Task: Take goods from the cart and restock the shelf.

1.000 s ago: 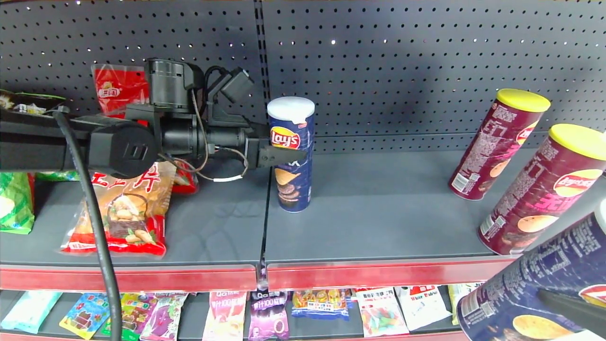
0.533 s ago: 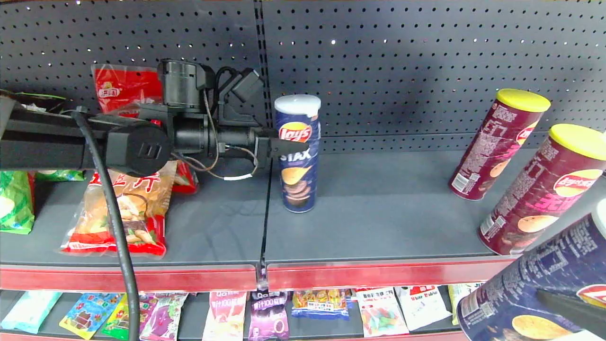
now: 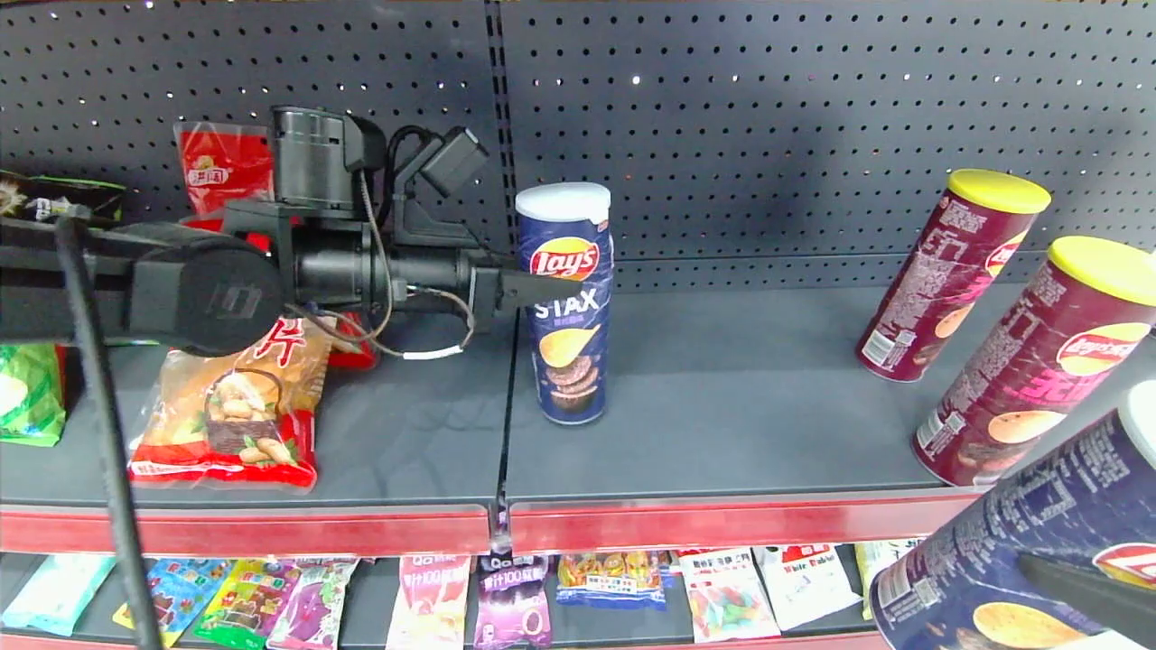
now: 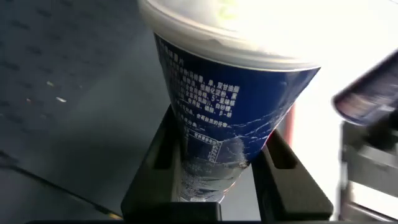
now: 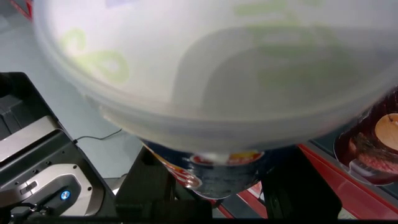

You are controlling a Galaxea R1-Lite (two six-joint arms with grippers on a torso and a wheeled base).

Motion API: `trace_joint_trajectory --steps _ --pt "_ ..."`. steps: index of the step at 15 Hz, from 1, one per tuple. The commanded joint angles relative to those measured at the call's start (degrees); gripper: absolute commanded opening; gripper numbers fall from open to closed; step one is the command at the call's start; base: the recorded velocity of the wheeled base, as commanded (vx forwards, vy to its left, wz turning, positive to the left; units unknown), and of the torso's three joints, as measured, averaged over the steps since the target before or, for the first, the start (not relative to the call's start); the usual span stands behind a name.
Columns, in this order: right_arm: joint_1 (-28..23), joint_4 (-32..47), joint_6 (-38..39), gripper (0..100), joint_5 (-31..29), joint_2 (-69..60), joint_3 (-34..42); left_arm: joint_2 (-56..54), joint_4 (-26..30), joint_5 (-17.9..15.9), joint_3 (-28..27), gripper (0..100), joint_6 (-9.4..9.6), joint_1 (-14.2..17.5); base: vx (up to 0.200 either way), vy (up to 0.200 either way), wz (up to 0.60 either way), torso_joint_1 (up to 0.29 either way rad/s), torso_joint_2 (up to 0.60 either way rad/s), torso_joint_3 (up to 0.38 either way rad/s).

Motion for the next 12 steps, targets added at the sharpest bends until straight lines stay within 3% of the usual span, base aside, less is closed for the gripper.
trace_joint_trajectory --steps 1,5,9,12 --pt "0.03 -0.01 -0.02 0 0.03 0.36 -0.09 -7.31 -0.13 -0.25 6.46 0 -0.35 -2.17 0.0 0.0 0.0 0.0 0.0 0.0" --pt "0.03 -0.1 -0.02 0 0.12 0.8 -0.62 -11.09 -0.3 0.02 12.7 0 0.08 -3.57 0.0 0.0 0.0 0.0 0.0 0.0" --pt "0.03 -0.1 -0.02 0 0.12 0.54 -0.62 -10.21 -8.21 1.16 16.39 0 0.79 -3.31 0.0 0.0 0.0 0.0 0.0 0.0" --pt "0.03 -0.1 -0.02 0 0.12 0.36 -0.62 -10.12 -8.83 1.25 17.01 0 0.88 -3.22 0.0 0.0 0.0 0.0 0.0 0.0"
